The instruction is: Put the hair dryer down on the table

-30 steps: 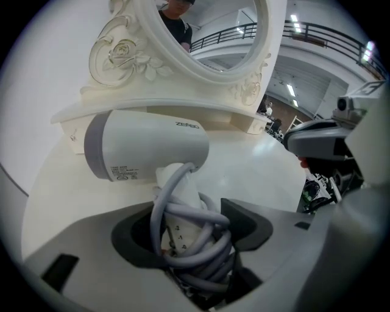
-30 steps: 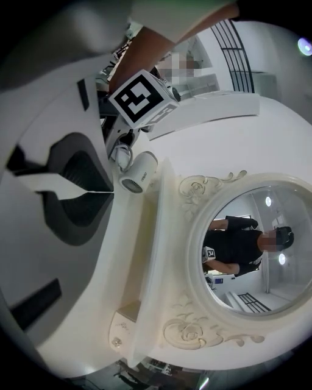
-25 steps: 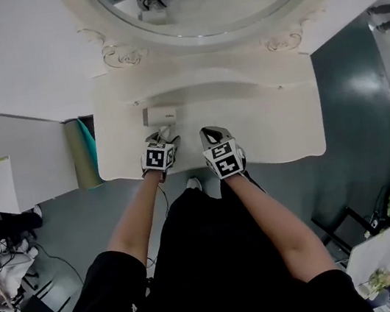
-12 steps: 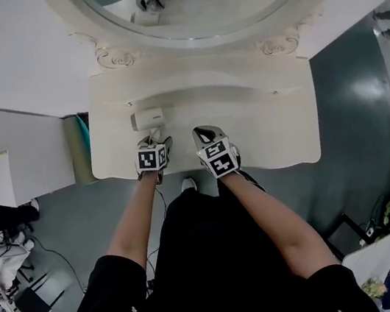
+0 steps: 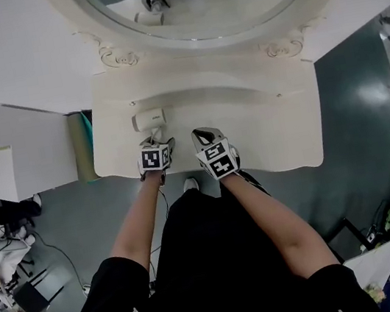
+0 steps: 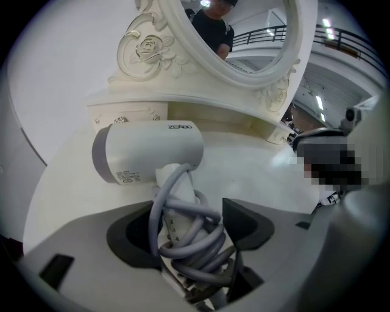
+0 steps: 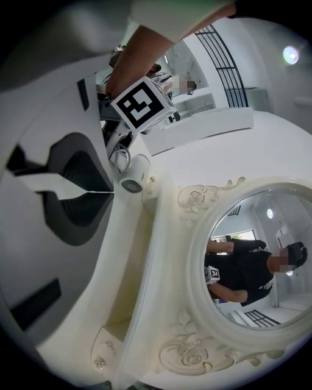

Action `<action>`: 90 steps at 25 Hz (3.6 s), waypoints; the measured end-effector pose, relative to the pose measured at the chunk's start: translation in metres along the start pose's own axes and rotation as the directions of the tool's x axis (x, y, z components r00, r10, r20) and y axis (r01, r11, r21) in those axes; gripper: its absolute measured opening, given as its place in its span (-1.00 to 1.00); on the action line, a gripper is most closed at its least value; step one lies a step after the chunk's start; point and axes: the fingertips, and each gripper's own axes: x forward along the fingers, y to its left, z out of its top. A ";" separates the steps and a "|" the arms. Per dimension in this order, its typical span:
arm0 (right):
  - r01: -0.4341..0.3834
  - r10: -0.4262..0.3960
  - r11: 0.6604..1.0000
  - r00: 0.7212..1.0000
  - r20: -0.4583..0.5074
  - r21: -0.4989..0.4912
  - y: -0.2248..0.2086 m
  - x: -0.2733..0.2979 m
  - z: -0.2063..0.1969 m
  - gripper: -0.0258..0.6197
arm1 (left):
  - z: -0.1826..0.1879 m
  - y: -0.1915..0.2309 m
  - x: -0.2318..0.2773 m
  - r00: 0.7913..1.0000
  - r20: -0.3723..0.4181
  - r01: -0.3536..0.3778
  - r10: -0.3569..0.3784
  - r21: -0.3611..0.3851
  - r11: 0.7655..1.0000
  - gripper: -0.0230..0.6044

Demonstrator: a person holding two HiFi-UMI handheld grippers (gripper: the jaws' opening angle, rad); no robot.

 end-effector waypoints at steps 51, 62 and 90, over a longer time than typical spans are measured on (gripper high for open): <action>0.128 -0.127 0.992 0.986 0.109 -0.002 0.101 0.007 0.034 -0.86 | 0.004 -0.005 -0.122 0.928 0.348 0.101 -0.134 0.112 0.989 0.17; 0.144 -0.137 0.989 0.965 0.225 -0.016 0.128 -0.030 0.075 -0.86 | 0.034 -0.014 -0.211 0.823 0.553 0.097 -0.129 0.086 0.992 0.11; -0.026 0.050 0.998 0.890 0.452 -0.060 0.147 -0.165 0.134 -0.86 | 0.055 -0.100 -0.309 0.680 0.717 0.073 -0.155 0.145 0.987 -0.72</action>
